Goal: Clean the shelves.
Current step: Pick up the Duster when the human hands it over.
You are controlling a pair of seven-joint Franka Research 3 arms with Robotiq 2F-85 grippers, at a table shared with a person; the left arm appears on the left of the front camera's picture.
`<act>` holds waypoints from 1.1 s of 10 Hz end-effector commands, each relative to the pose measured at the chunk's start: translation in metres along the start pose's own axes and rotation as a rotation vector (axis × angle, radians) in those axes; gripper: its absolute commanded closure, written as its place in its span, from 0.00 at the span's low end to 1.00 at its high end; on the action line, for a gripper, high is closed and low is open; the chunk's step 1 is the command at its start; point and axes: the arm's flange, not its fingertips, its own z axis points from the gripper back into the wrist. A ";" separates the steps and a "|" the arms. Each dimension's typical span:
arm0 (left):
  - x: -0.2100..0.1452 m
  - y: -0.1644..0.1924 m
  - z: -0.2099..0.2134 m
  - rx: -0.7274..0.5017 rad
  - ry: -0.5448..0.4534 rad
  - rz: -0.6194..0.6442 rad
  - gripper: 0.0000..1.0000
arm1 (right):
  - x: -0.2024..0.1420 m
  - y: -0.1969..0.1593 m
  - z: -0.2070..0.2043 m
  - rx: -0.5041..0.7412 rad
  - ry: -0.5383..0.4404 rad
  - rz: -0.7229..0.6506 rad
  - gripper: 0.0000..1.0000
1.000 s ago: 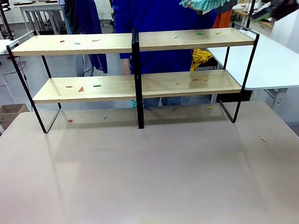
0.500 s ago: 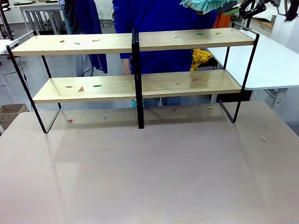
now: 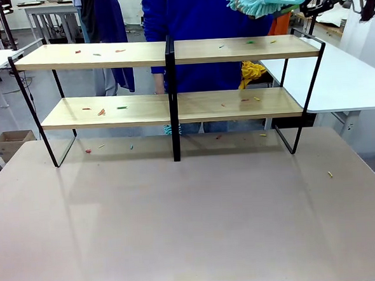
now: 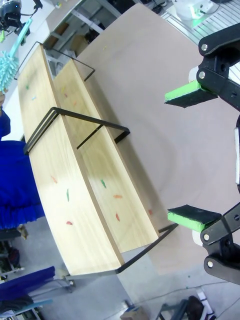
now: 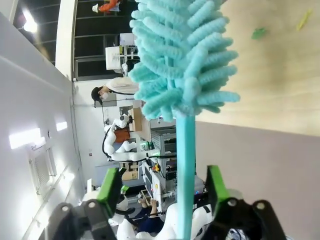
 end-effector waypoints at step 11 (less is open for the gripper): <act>0.000 0.000 0.001 -0.011 -0.006 0.000 0.00 | -0.107 0.012 0.041 -0.132 0.185 0.387 1.00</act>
